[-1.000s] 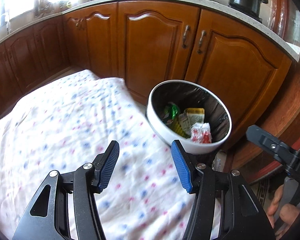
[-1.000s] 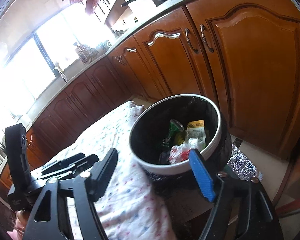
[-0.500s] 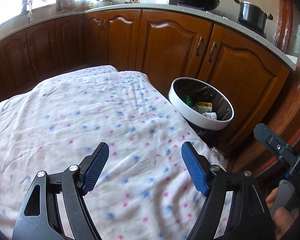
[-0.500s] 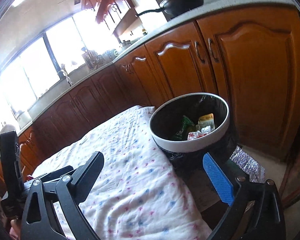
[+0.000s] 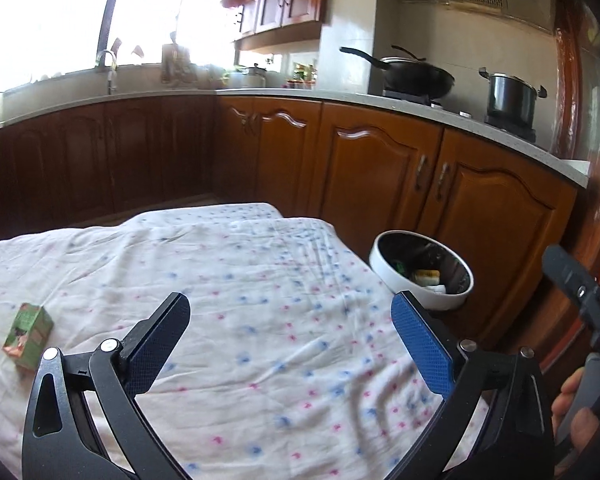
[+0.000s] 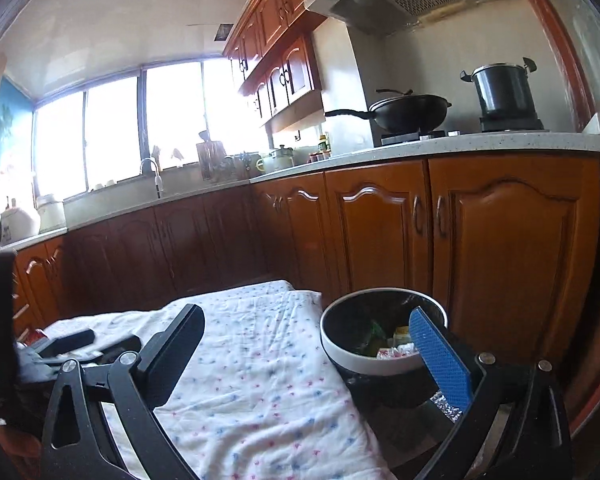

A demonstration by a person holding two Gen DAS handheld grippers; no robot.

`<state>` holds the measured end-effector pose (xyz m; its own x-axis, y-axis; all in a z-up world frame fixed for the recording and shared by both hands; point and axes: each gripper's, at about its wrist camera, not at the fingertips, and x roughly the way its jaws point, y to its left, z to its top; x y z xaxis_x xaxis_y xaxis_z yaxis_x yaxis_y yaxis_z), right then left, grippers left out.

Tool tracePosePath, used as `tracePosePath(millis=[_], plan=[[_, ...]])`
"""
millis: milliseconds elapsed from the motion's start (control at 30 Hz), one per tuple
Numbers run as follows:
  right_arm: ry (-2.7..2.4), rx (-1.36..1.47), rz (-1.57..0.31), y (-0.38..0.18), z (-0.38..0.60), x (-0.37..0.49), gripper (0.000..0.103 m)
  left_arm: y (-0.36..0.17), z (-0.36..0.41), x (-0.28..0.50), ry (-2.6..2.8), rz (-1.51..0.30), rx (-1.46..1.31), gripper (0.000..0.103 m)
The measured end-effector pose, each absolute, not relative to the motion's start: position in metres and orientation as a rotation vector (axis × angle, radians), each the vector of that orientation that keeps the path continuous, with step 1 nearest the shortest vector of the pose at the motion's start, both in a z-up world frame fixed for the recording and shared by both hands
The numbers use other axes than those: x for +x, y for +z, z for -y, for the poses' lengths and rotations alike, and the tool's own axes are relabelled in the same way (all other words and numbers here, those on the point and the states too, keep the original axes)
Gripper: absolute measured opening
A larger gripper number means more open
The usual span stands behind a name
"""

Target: Collect trash

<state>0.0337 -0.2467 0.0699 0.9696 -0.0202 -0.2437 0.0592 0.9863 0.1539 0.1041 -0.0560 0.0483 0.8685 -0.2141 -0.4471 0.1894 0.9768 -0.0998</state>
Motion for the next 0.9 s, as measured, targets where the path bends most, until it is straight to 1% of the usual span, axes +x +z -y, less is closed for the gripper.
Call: tracePosePath(millis=[267,467,900], plan=[[-0.046,0.18,-0.29,0.027,0.239,0.033,0.103,0.015,0.051,0.09,-0.176,-0.495,-0.027,0.103],[-0.075,0.131,-0.252,0.019,0.229,0.019,0.103,0.0,0.051,0.077,-0.155,-0.501,-0.004,0.103],[-0.061,0.122,-0.25,0.01,0.22,0.009,0.103,-0.003,0.044,0.062,-0.111,-0.471,0.007,0.103]])
